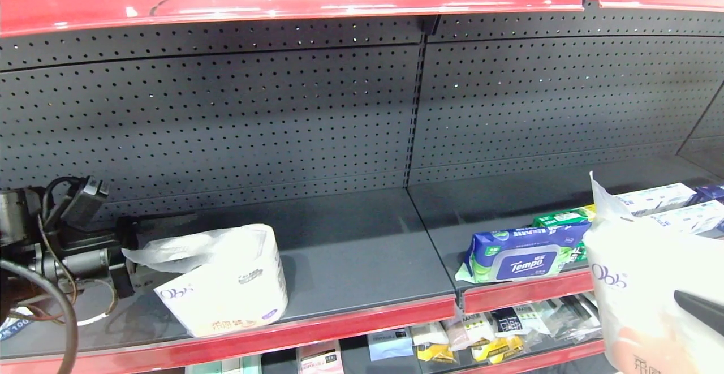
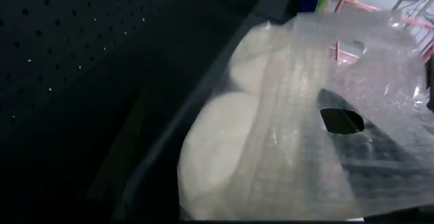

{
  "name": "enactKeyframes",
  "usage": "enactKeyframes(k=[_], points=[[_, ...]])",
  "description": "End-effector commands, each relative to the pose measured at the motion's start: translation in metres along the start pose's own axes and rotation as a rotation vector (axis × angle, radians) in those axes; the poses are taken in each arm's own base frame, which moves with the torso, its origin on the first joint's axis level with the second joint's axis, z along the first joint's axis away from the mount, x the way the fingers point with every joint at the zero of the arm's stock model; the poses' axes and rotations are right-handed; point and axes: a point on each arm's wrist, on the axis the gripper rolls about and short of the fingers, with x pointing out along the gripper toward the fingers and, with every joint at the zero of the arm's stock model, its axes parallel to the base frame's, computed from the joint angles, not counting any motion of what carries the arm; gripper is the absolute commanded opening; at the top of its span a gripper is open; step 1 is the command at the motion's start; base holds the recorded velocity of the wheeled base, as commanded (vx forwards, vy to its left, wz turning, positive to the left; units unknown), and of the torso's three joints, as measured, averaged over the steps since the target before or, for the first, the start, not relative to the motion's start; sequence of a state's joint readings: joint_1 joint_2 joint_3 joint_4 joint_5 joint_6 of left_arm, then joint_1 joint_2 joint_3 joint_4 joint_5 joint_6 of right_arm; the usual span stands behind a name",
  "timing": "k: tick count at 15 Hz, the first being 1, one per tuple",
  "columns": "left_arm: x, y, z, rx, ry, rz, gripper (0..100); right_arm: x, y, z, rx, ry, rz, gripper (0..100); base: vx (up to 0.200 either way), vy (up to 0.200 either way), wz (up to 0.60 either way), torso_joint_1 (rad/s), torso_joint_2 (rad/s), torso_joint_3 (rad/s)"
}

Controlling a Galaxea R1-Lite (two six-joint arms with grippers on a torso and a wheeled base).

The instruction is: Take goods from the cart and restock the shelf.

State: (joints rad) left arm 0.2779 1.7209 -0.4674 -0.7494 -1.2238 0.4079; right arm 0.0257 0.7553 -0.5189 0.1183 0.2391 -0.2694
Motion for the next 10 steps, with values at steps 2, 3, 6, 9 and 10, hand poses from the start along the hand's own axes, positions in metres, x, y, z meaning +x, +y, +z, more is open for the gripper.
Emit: enactKeyframes(k=[2,3,6,9,10], points=[[-0.007,-0.011,0.029,0.019,-0.042,0.010,100,0.000,0.000,0.000,0.000,0.001,0.001,0,0.000,0.000,0.00,0.000,0.00,0.000],[-0.008,-0.012,0.032,0.002,-0.045,0.014,100,0.000,0.000,0.000,0.000,0.001,0.001,0,0.000,0.000,0.00,0.000,0.00,0.000],[-0.009,-0.006,0.041,0.006,-0.054,0.045,100,0.000,0.000,0.000,0.000,0.001,0.001,0,0.000,0.000,0.00,0.000,0.00,0.000],[-0.012,-0.006,0.054,-0.026,-0.064,0.102,100,0.000,0.000,0.000,0.001,0.001,0.001,0,0.000,0.000,0.00,0.000,0.00,0.000],[-0.014,-0.010,0.057,-0.060,-0.072,0.111,100,0.001,0.000,0.000,0.002,0.003,0.003,0,0.000,0.000,0.00,0.000,0.00,0.000]])
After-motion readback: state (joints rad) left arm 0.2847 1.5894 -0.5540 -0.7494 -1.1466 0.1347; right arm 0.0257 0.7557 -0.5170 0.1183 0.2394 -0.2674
